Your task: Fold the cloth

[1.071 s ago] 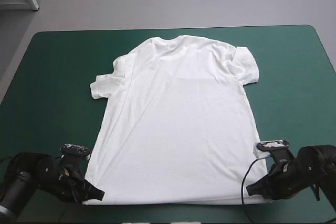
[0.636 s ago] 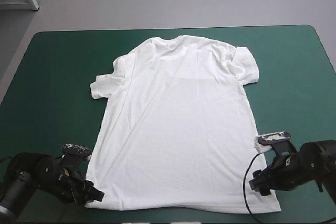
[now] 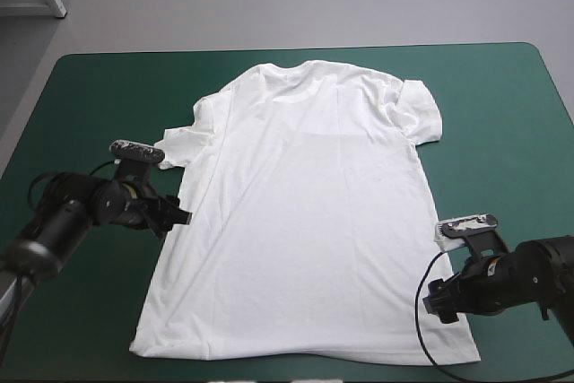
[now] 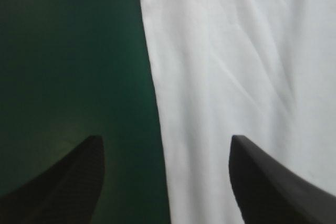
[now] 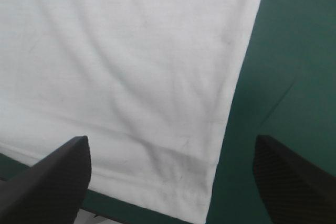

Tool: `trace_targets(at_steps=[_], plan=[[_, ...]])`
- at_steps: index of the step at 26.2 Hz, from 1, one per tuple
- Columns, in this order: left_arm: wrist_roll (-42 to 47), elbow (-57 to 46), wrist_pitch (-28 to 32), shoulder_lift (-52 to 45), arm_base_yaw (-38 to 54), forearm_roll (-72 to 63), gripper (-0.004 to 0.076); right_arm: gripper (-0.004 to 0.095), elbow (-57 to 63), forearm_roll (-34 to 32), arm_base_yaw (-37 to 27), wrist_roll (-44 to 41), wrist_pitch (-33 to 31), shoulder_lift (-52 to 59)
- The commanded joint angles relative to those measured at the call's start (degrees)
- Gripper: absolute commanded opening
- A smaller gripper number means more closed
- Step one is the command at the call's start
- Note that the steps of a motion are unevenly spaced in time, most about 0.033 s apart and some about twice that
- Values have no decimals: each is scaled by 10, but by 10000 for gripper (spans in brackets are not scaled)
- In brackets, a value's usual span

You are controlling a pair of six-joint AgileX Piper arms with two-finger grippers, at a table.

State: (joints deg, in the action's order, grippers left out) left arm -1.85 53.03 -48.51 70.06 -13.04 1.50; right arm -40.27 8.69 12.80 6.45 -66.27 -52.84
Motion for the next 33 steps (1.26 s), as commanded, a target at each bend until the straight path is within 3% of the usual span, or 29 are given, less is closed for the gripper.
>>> trace_targets(at_steps=[1,5,8,13,18,20,27,33], plan=[[35,74,40,83,-1,46,495,791,-17,6,0,2,-3,7],[72,133,89,194,-1,60,495,791,-17,6,0,2,-7,7],[92,172,108,264,-1,60,495,792,-17,6,0,2,24,7],[110,189,137,312,8,59,494,791,-20,1,0,-15,72,7],[113,189,130,324,23,38,487,789,-66,-45,0,-46,109,-24],[111,189,122,324,23,19,422,788,-98,-60,0,-47,124,-56],[109,173,88,326,22,-18,0,763,-216,-68,0,-50,179,-203],[81,156,94,336,22,-15,-4,718,-306,-72,-1,-41,192,-320]])
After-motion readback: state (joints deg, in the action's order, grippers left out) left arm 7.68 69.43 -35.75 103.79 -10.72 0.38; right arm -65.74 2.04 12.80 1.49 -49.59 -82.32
